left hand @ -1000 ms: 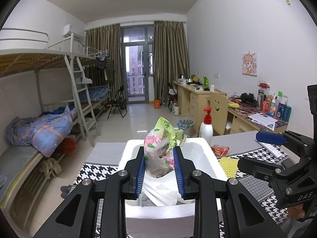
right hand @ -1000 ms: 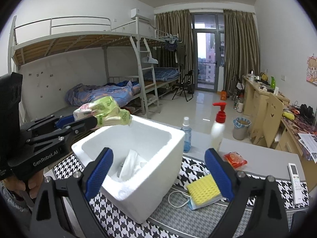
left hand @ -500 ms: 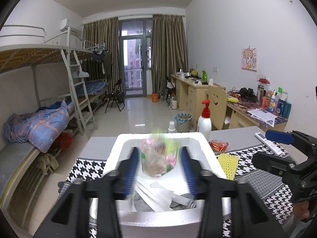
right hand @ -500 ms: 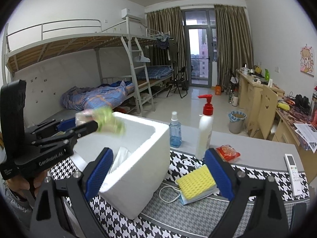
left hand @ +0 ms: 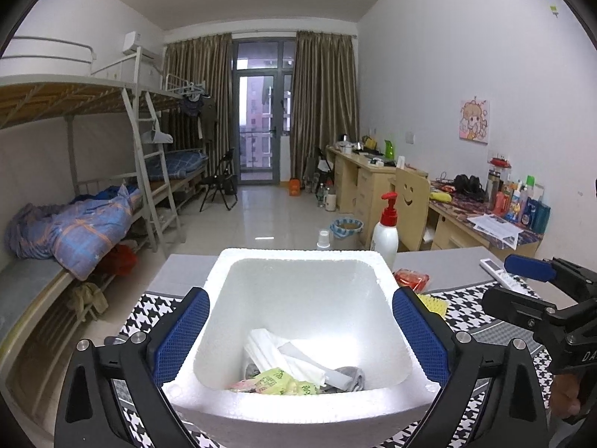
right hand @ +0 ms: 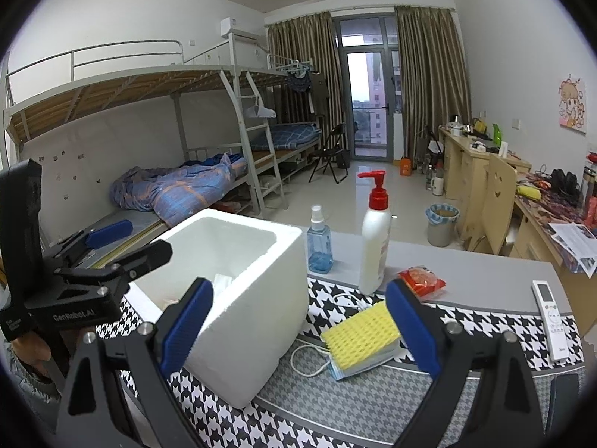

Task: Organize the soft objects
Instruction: 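Withdraw both grippers from the foam box toward the yellow sponge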

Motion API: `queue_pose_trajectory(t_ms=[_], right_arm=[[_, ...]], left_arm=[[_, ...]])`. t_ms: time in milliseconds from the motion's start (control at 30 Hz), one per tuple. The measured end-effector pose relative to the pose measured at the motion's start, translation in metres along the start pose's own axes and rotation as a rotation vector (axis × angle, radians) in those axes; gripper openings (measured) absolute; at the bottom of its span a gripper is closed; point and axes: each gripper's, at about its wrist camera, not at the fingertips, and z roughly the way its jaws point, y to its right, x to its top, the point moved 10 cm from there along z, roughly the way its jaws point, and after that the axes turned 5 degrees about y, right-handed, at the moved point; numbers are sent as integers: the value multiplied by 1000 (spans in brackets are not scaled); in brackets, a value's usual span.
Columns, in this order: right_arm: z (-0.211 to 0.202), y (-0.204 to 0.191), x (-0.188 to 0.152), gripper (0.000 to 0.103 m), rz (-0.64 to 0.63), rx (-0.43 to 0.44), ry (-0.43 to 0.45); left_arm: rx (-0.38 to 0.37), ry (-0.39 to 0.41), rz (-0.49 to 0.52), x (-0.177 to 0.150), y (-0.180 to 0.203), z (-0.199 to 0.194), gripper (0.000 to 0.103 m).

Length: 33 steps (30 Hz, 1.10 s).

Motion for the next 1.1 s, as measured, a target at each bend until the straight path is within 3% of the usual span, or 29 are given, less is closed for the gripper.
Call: queue_pose_trajectory(t_ms=[533, 1100], right_arm=[[-24, 15, 1, 96, 13, -32, 28], [-49, 42, 0, 96, 33, -78, 55]], left_arm=[[-18, 60, 22, 8, 26, -27, 101], [-64, 72, 35, 8, 63, -33, 102]])
